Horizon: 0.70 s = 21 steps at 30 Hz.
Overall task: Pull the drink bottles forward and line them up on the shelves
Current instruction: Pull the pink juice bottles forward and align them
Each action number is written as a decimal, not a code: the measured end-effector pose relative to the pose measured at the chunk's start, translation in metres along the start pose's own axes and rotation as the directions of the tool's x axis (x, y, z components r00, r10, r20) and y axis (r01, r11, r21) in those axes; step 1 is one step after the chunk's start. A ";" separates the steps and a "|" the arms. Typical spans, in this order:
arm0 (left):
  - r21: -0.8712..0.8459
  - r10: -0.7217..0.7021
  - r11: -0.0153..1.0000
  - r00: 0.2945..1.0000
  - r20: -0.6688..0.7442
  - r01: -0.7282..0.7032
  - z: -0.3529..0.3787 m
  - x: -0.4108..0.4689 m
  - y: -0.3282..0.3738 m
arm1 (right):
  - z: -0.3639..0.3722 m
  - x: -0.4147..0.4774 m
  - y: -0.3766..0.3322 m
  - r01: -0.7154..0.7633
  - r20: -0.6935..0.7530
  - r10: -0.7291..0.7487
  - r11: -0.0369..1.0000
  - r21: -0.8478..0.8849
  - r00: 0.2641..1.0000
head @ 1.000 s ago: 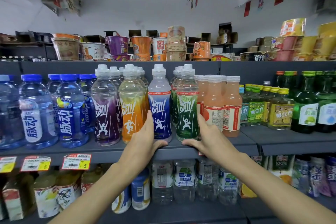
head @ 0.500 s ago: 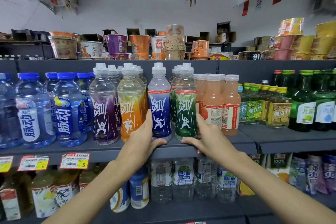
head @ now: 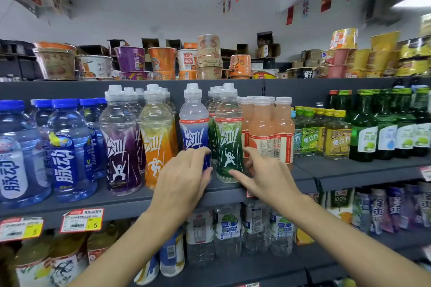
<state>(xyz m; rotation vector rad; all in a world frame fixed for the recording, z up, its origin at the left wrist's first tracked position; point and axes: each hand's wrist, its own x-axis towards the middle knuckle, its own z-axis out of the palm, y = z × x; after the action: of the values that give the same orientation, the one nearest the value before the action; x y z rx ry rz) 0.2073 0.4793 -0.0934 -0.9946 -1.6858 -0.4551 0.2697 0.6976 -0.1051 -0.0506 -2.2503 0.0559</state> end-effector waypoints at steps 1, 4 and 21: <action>-0.034 0.036 0.999 0.999 0.004 -0.035 0.002 0.004 0.004 | -0.001 0.000 0.000 0.002 -0.022 -0.002 1.000 0.001 1.000; -0.155 0.110 0.983 0.992 0.064 -0.099 0.011 0.015 0.020 | -0.005 -0.001 0.005 -0.009 -0.085 0.004 0.999 -0.052 0.996; -0.219 -0.207 0.943 0.957 0.203 0.250 0.107 0.128 0.111 | -0.051 0.067 0.140 -0.098 -0.076 0.109 0.985 0.141 0.991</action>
<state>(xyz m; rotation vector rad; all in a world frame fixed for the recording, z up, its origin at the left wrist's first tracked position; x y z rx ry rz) 0.2216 0.6693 -0.0330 -1.0428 -1.9521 -0.7607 0.2696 0.8425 -0.0291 -0.0947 -2.1538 0.2595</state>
